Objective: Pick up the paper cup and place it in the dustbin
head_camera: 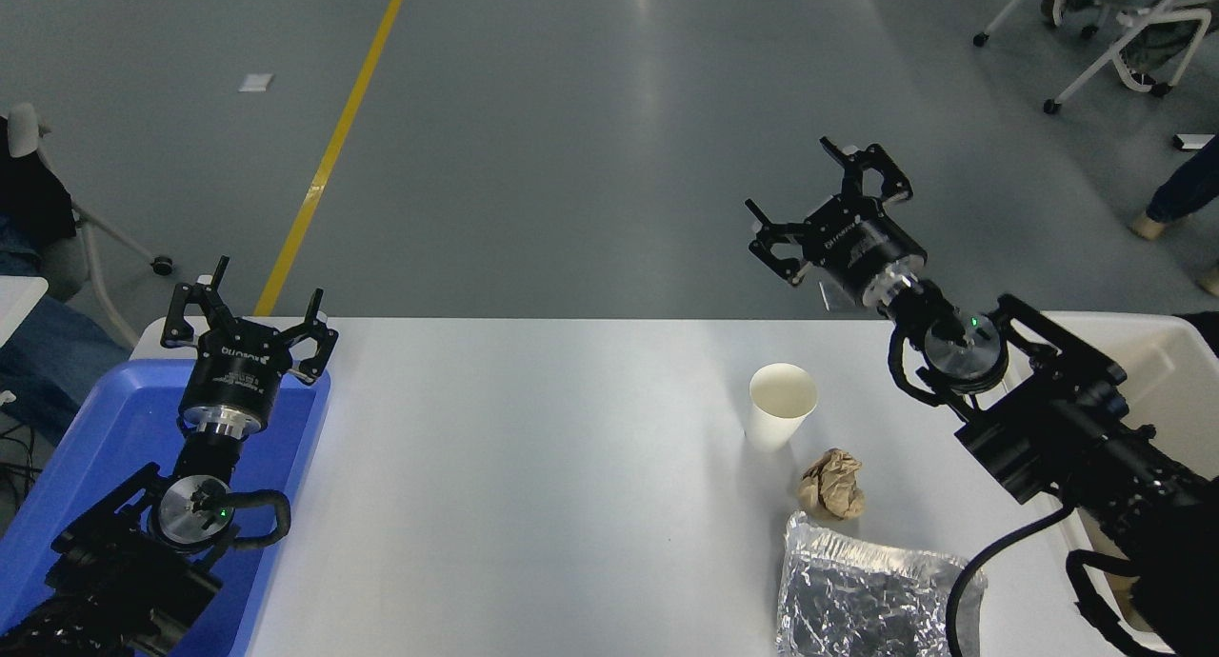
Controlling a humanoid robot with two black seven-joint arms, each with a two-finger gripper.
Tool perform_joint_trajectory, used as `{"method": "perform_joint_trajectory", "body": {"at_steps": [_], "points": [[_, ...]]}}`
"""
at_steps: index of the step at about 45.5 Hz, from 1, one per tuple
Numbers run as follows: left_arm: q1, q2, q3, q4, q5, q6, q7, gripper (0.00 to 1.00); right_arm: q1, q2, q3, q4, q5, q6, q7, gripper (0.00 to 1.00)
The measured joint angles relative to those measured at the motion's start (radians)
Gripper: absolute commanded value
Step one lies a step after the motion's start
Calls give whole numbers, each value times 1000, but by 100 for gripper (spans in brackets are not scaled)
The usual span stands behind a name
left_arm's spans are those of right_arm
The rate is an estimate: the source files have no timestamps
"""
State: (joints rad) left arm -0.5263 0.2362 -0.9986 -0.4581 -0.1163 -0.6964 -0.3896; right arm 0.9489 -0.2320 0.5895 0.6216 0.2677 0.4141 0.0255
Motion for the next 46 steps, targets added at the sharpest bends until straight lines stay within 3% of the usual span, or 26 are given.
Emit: {"method": "perform_joint_trajectory", "body": {"at_steps": [12, 21, 33, 46], "points": [[0, 0, 0, 1, 0, 0, 0, 100, 277, -56, -471, 27, -27, 1, -2, 100], [0, 0, 0, 0, 0, 0, 0, 100, 501, -53, -847, 120, -134, 7, -2, 100], [0, 0, 0, 0, 0, 0, 0, 100, 845, 0, -1327, 352, -278, 63, 1, 100], [0, 0, 0, 1, 0, 0, 0, 100, 1203, 102, -1662, 669, -316, 215, 8, 100]]}}
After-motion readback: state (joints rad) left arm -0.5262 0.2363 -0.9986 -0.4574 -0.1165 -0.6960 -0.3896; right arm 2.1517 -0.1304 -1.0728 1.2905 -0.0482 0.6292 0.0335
